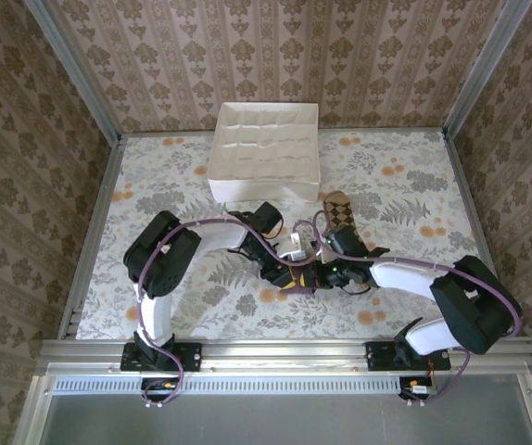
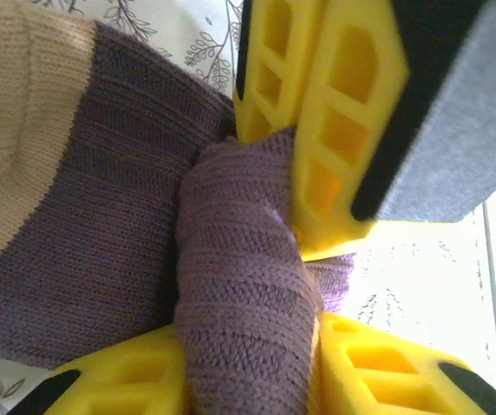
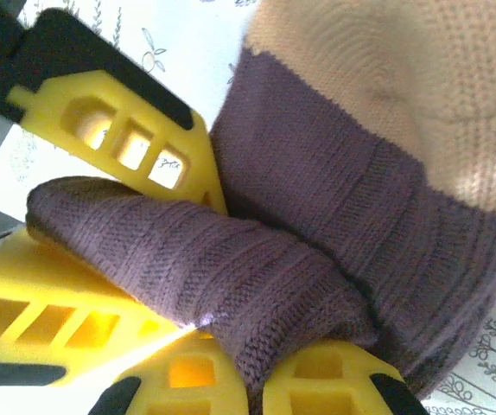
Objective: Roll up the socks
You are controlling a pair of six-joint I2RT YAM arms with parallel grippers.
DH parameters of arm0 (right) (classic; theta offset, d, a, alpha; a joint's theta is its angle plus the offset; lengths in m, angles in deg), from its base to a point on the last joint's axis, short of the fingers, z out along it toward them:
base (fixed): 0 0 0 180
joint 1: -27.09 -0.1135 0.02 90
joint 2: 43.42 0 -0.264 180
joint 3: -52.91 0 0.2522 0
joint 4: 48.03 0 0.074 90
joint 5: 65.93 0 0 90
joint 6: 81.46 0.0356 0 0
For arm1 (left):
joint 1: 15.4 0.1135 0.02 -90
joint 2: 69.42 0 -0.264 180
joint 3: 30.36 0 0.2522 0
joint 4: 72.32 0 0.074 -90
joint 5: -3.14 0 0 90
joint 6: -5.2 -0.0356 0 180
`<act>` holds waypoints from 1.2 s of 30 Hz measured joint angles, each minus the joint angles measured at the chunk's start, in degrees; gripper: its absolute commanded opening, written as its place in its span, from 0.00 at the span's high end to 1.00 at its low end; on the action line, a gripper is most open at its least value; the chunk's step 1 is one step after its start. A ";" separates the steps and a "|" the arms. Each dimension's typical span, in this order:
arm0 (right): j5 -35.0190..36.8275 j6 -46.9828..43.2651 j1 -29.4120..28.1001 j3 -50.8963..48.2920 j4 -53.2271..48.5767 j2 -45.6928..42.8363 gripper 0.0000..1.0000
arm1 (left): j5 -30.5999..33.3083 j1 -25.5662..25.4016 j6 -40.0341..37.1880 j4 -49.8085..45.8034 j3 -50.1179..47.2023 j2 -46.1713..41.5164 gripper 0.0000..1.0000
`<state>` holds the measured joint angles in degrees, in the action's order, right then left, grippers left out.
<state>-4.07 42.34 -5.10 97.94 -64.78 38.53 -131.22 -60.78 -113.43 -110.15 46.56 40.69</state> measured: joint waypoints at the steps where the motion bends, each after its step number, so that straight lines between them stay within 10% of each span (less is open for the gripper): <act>1: -0.94 0.63 0.61 0.37 -0.07 0.72 1.00 | 0.83 -0.04 0.00 1.33 -0.81 -0.61 0.62; 24: -3.45 2.01 2.05 6.64 -4.96 7.02 1.00 | 28.15 -5.27 -12.15 40.09 -38.45 -38.25 0.40; 36: -6.03 1.97 3.28 8.57 -6.47 9.57 1.00 | 43.93 -18.34 -25.14 47.93 -38.47 -30.40 0.31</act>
<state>-10.10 44.31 -1.82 106.51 -71.25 48.10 -87.29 -79.12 -138.56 -62.22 8.09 10.29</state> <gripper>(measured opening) 0.069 0.681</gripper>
